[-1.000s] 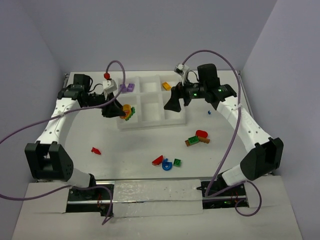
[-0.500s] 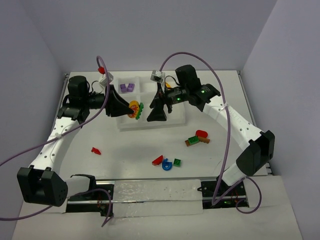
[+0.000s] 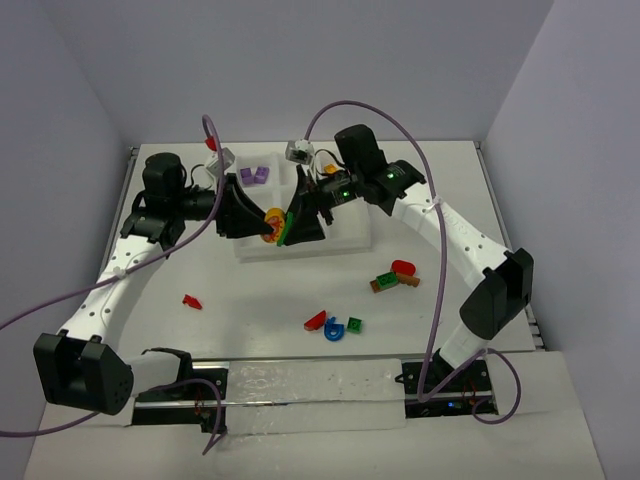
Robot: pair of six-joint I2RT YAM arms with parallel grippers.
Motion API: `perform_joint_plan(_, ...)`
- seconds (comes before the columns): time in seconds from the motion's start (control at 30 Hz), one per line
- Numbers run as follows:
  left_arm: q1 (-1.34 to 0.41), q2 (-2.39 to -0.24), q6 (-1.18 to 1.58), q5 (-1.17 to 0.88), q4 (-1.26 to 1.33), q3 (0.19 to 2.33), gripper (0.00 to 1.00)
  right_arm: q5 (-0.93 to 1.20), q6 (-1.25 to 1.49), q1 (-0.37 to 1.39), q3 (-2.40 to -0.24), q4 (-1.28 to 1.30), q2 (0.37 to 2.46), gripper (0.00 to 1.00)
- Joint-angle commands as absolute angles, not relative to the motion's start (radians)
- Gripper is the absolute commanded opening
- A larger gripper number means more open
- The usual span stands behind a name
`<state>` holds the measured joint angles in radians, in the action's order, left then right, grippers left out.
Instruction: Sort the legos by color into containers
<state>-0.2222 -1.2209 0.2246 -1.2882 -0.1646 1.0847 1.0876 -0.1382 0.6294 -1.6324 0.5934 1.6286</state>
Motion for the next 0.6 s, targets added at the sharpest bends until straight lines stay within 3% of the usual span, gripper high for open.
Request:
perform_joint_plan(0.0, -0.236, -1.207, 0.221, -1.311, -0.132, 1.093, 0.0, 1.147, -0.117, 0.637, -1.693, 0.591, 1.651, 0.82)
perform_joint_plan(0.17, -0.241, -1.209, 0.217, -1.304, -0.135, 1.098, 0.0, 1.154, -0.119, 0.637, -1.695, 0.591, 1.665, 0.54)
perform_joint_plan(0.3, -0.241, -1.214, 0.181, -1.295, -0.172, 1.103, 0.0, 1.166, -0.145, 0.637, -1.703, 0.622, 1.674, 0.23)
perform_joint_plan(0.37, -0.24, -1.217, 0.151, -1.288, -0.202, 1.11, 0.0, 1.155, -0.164, 0.635, -1.699, 0.643, 1.673, 0.0)
perform_joint_plan(0.57, -0.204, -1.223, 0.124, -1.279, -0.221, 1.106, 0.0, 1.15, -0.205, 0.605, -1.655, 0.679, 1.645, 0.0)
